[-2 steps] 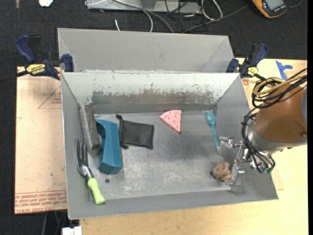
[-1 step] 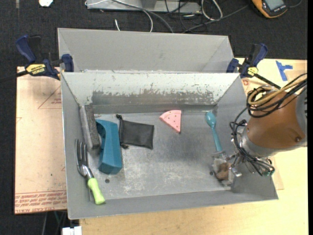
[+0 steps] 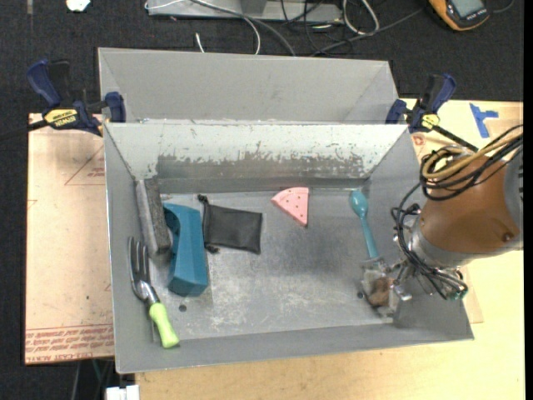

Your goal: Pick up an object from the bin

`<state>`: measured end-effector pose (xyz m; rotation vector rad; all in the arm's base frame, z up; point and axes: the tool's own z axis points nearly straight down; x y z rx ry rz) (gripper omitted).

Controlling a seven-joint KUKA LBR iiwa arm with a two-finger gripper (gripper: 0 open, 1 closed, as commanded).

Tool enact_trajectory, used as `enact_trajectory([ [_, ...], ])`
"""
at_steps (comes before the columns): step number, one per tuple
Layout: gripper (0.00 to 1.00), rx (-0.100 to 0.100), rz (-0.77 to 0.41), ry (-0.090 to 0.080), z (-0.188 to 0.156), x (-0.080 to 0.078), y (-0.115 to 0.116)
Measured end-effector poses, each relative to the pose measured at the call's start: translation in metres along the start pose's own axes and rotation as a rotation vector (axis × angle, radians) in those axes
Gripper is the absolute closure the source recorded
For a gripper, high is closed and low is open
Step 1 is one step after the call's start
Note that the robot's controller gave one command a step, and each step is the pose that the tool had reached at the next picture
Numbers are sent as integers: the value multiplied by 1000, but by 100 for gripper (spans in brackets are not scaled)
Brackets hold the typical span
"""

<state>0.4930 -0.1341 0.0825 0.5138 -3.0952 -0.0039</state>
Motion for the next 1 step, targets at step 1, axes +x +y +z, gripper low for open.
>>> enact_trajectory([
  [1,100,-3,-27,1,-68,-1,6],
])
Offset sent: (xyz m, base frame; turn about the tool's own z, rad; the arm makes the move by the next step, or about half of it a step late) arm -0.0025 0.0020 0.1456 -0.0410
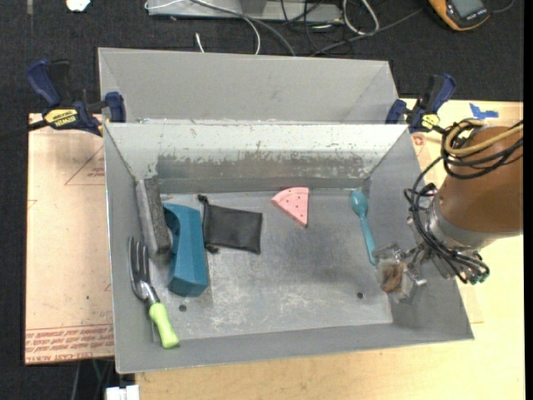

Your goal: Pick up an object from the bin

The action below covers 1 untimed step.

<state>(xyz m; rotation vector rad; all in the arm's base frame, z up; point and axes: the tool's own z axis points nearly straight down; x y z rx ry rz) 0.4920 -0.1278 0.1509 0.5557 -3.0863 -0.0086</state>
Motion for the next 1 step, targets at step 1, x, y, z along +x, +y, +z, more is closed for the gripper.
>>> enact_trajectory([
  [1,100,3,-13,-5,-82,1,-4],
])
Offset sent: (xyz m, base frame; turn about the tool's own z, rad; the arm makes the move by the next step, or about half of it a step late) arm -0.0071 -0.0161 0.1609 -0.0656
